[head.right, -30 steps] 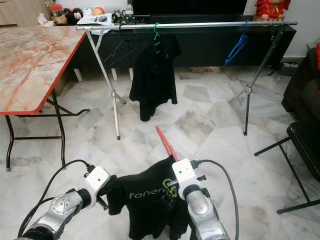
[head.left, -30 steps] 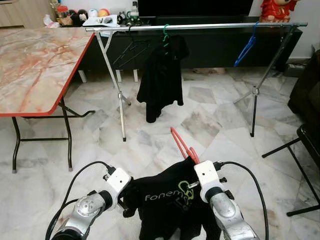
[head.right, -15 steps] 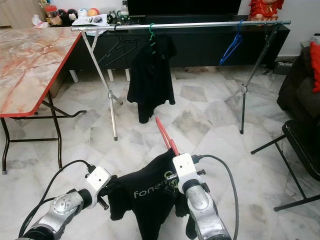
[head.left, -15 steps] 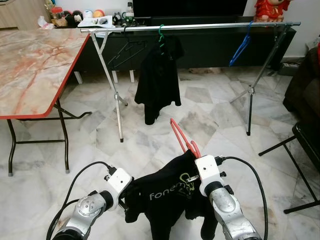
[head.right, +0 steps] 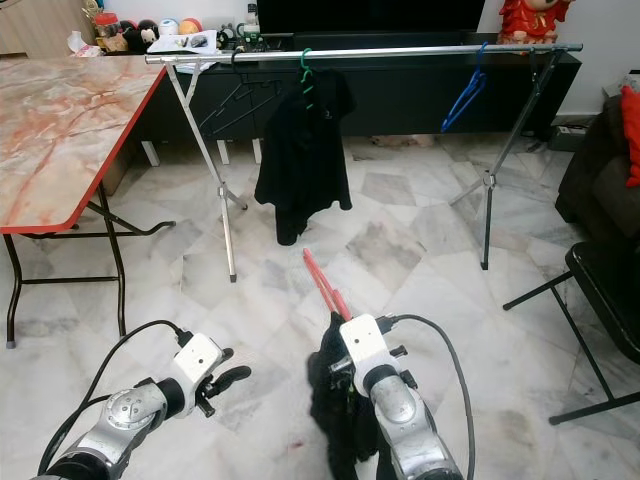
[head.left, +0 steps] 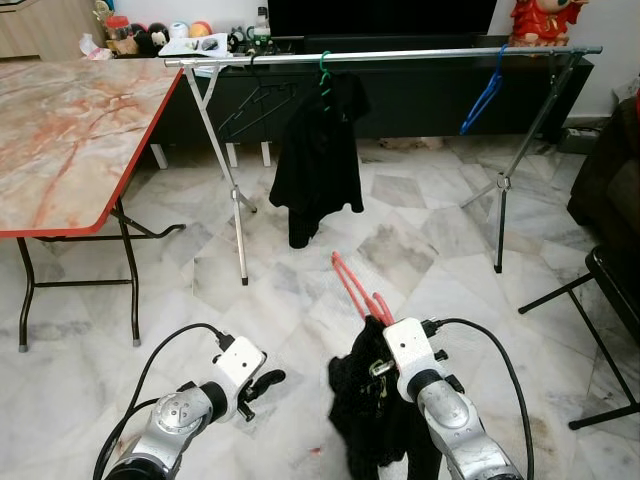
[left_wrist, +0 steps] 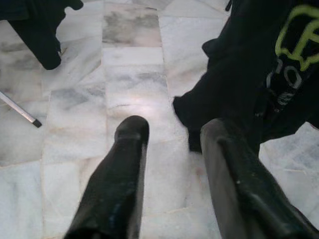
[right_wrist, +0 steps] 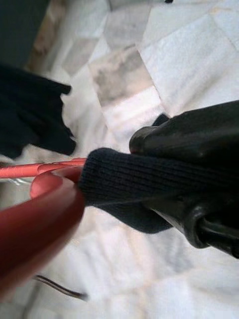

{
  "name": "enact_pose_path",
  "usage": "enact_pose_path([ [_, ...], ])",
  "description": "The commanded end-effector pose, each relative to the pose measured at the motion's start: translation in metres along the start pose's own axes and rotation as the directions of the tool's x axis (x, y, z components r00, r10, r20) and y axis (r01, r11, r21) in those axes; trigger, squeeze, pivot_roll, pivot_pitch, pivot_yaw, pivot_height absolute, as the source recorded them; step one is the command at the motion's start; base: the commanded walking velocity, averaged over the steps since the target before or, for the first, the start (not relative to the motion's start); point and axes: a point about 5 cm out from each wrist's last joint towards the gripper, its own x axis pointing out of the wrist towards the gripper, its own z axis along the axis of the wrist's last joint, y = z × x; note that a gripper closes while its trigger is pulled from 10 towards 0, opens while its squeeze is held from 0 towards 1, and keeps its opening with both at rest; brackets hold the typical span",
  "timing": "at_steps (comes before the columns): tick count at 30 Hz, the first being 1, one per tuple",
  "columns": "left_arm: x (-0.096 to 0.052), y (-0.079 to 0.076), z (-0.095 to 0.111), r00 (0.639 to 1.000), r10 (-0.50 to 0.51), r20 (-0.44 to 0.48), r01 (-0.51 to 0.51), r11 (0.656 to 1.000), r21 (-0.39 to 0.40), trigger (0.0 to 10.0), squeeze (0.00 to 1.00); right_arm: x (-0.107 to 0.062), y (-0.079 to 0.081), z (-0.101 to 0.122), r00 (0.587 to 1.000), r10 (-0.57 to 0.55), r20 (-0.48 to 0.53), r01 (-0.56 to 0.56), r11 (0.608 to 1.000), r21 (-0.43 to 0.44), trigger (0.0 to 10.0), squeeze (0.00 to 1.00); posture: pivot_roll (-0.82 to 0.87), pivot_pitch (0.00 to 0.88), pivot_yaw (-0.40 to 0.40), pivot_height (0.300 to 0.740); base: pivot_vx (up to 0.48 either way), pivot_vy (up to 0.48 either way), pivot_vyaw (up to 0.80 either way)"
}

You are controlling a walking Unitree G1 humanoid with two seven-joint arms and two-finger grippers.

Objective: Hang hanger

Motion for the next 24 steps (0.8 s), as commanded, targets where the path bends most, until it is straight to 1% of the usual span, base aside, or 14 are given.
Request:
enact_pose_path([
  [1,-0.003,0.0,-0.005,1.0,-0.008,-0.026,0.008,1.0,0.007,10.0,1.0,0.002,0.005,0.001,0.998,0.059,-0.007,-0.059,0.998,-0.032,10.0,0.0,0.04,0.111,0.039,0.74,0.0,0.0,0.0],
  [2,-0.003,0.0,-0.004,1.0,-0.007,-0.026,0.007,1.0,0.01,10.0,1.0,0.001,0.006,0.0,0.997,0.075,-0.014,-0.075,0.996,-0.037,10.0,0.0,0.04,0.111,0.039,0.74,0.0,0.0,0.0],
  [4,-0.004,0.002,-0.004,1.0,-0.005,-0.027,0.006,1.0,0.019,10.0,1.0,0.0,0.007,-0.005,0.991,0.127,-0.042,-0.13,0.988,-0.087,10.0,0.0,0.04,0.111,0.039,0.74,0.0,0.0,0.0],
  [7,-0.004,0.003,-0.003,1.0,-0.01,-0.027,0.011,0.998,0.055,10.0,1.0,-0.003,0.008,-0.012,0.977,0.2,-0.078,-0.209,0.969,-0.134,10.0,0.0,0.05,0.108,0.037,0.74,0.0,0.0,0.0],
  [8,-0.005,0.004,-0.002,1.0,-0.013,-0.027,0.015,0.997,0.072,10.0,0.0,-0.004,0.008,-0.014,0.968,0.233,-0.09,-0.244,0.959,-0.143,10.0,0.0,0.05,0.108,0.037,0.74,0.0,0.0,0.0],
  [9,-0.006,0.006,-0.001,0.999,-0.023,-0.027,0.025,0.995,0.098,10.0,0.0,-0.007,0.008,-0.018,0.95,0.291,-0.116,-0.307,0.937,-0.165,10.0,0.0,0.05,0.108,0.037,0.74,0.0,0.0,0.0],
  [12,-0.008,0.007,0.0,0.999,-0.04,-0.027,0.044,0.992,0.122,10.0,0.0,-0.01,0.007,-0.025,0.922,0.355,-0.157,-0.382,0.902,-0.201,10.0,0.0,0.05,0.105,0.036,0.74,0.0,0.0,0.0],
  [14,-0.009,0.007,0.001,0.998,-0.064,-0.028,0.067,0.987,0.145,10.0,0.0,-0.013,0.005,-0.029,0.899,0.392,-0.193,-0.431,0.871,-0.237,10.0,0.0,0.05,0.105,0.036,0.74,0.0,0.0,0.0],
  [17,-0.013,0.007,0.001,0.991,-0.127,-0.048,0.134,0.968,0.211,10.0,0.0,-0.017,0.004,-0.036,0.854,0.463,-0.238,-0.515,0.817,-0.258,10.0,0.0,0.05,0.103,0.034,0.74,0.0,0.0,0.0],
  [19,-0.017,0.005,0.0,0.977,-0.2,-0.08,0.214,0.94,0.264,10.0,0.0,-0.022,0.004,-0.04,0.811,0.52,-0.266,-0.581,0.767,-0.272,10.0,0.0,0.06,0.101,0.033,0.74,0.0,0.0,0.0],
  [20,-0.021,0.003,-0.002,0.961,-0.252,-0.114,0.275,0.913,0.3,10.0,0.0,-0.025,0.004,-0.043,0.776,0.557,-0.295,-0.628,0.726,-0.281,10.0,0.0,0.07,0.098,0.033,0.74,0.0,0.0,0.0],
  [21,-0.022,0.003,-0.003,0.954,-0.271,-0.132,0.299,0.901,0.314,10.0,0.0,-0.026,0.004,-0.044,0.763,0.569,-0.308,-0.645,0.708,-0.287,10.0,0.0,0.07,0.097,0.033,0.74,0.0,0.0,0.0],
  [23,-0.026,0.002,-0.006,0.926,-0.325,-0.191,0.373,0.858,0.354,10.0,0.0,-0.027,0.003,-0.047,0.732,0.591,-0.34,-0.68,0.671,-0.297,10.0,0.0,0.07,0.096,0.031,0.74,0.0,0.0,0.0],
  [24,-0.026,0.002,-0.006,0.926,-0.325,-0.191,0.373,0.858,0.354,10.0,0.0,-0.027,0.003,-0.047,0.732,0.591,-0.34,-0.68,0.671,-0.297,10.0,0.0,0.07,0.096,0.031,0.74,0.0,0.0,0.0],
])
